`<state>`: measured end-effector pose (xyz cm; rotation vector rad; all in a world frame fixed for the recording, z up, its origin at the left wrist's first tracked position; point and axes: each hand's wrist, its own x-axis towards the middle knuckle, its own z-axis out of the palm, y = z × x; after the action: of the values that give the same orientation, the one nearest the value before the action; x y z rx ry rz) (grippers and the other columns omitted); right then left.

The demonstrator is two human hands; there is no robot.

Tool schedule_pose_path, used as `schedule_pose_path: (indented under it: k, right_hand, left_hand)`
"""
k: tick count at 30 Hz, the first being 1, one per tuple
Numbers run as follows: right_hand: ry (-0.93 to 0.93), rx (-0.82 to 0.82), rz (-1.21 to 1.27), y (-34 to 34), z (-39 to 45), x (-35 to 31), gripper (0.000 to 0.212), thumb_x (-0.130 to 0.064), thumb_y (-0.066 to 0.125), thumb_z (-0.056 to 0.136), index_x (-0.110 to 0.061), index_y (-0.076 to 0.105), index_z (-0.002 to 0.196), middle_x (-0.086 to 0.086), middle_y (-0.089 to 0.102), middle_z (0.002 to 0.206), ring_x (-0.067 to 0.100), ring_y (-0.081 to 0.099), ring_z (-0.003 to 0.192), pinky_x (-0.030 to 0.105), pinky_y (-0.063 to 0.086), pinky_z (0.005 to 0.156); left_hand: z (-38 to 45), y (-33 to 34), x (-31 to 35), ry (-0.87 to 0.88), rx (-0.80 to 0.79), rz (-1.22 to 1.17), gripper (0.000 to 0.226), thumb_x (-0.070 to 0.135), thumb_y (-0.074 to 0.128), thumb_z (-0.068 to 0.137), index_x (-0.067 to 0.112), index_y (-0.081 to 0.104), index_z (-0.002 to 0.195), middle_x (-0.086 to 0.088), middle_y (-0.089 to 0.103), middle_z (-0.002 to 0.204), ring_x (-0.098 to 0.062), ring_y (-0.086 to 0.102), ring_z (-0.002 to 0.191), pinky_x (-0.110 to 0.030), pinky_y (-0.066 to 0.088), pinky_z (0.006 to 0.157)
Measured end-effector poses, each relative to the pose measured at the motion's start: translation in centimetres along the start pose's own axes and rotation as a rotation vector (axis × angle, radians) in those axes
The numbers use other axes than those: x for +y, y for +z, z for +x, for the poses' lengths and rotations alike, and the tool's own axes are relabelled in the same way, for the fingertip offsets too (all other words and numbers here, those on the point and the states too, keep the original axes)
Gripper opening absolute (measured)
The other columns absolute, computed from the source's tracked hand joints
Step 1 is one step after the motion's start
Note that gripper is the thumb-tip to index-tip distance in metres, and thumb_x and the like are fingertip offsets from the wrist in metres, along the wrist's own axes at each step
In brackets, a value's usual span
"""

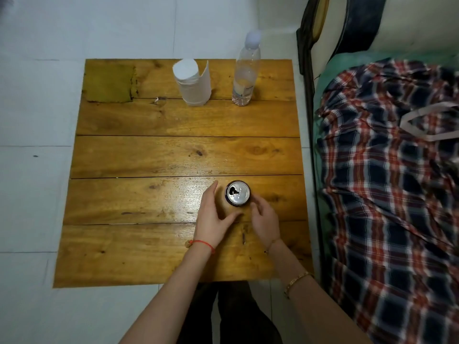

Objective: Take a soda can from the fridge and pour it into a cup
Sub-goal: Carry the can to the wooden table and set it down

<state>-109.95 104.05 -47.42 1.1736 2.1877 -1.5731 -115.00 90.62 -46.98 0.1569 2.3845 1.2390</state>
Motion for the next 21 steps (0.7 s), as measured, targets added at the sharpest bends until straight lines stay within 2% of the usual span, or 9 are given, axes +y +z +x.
schedule_pose_path:
  k: [3, 5, 7, 9, 12, 17, 21]
  right_hand:
    - [-0.053, -0.012, -0.147, -1.4, -1.7, -1.1, 0.041, -0.019, 0.046, 0.100, -0.011, 0.047, 0.140, 0.007, 0.053, 0.140, 0.024, 0.043, 0.133, 0.039, 0.034, 0.113]
    - [-0.084, -0.034, -0.242, -2.5, -3.0, -2.1, 0.043, -0.025, 0.044, 0.101, -0.016, 0.042, 0.143, 0.004, 0.048, 0.144, 0.024, 0.035, 0.138, 0.041, 0.028, 0.115]
    - [-0.144, -0.051, -0.340, -3.7, -4.4, -3.1, 0.045, -0.028, 0.043, 0.101, -0.018, 0.040, 0.145, 0.003, 0.046, 0.146, 0.023, 0.030, 0.141, 0.039, 0.024, 0.117]
    - [-0.223, -0.060, -0.429, -4.8, -6.0, -4.3, 0.046, -0.029, 0.043, 0.101, -0.015, 0.039, 0.145, 0.005, 0.046, 0.147, 0.024, 0.030, 0.140, 0.035, 0.021, 0.117]
    - [-0.310, -0.076, -0.511, -6.1, -8.6, -6.5, 0.048, -0.029, 0.044, 0.101, -0.013, 0.038, 0.146, 0.007, 0.046, 0.145, 0.027, 0.031, 0.138, 0.033, 0.022, 0.115]
    - [-0.462, -0.128, -0.598, -6.7, -12.9, -9.8, 0.048, -0.031, 0.044, 0.101, -0.018, 0.037, 0.146, 0.002, 0.048, 0.145, 0.022, 0.032, 0.139, 0.033, 0.028, 0.113]
    - [-0.597, -0.174, -0.623, -6.1, -16.5, -12.8, 0.047, -0.032, 0.044, 0.101, -0.018, 0.039, 0.145, 0.003, 0.048, 0.144, 0.020, 0.033, 0.138, 0.034, 0.029, 0.113]
  left_hand:
    - [-1.7, -2.5, 0.2, -0.015, -0.041, 0.100, 0.082, 0.028, 0.077, 0.081, 0.010, 0.034, 0.148, -0.004, 0.041, 0.149, -0.016, 0.037, 0.138, -0.018, 0.023, 0.110]
    - [-3.0, -4.6, 0.6, -0.004, -0.051, 0.170, 0.071, 0.027, 0.071, 0.086, 0.009, 0.039, 0.146, -0.007, 0.044, 0.147, -0.022, 0.040, 0.137, -0.024, 0.027, 0.112]
    - [-4.5, -6.9, 1.4, 0.026, -0.057, 0.226, 0.060, 0.028, 0.067, 0.090, 0.010, 0.044, 0.142, -0.008, 0.048, 0.144, -0.023, 0.042, 0.135, -0.031, 0.031, 0.113]
    - [-6.1, -9.4, 2.4, 0.054, -0.044, 0.261, 0.052, 0.028, 0.064, 0.092, 0.011, 0.048, 0.138, -0.007, 0.051, 0.141, -0.023, 0.045, 0.132, -0.031, 0.033, 0.111]
    - [-8.5, -13.0, 3.8, 0.097, -0.005, 0.309, 0.044, 0.025, 0.062, 0.093, 0.013, 0.053, 0.134, -0.006, 0.055, 0.136, -0.023, 0.049, 0.129, -0.033, 0.037, 0.109]
    - [-13.6, -17.8, 5.9, 0.164, 0.069, 0.329, 0.039, 0.023, 0.063, 0.093, 0.016, 0.056, 0.131, -0.003, 0.059, 0.131, -0.021, 0.053, 0.123, -0.034, 0.041, 0.107]
    - [-18.6, -21.6, 7.0, 0.146, 0.168, 0.335, 0.039, 0.025, 0.061, 0.094, 0.018, 0.055, 0.132, 0.000, 0.059, 0.130, -0.015, 0.052, 0.122, -0.023, 0.037, 0.104]
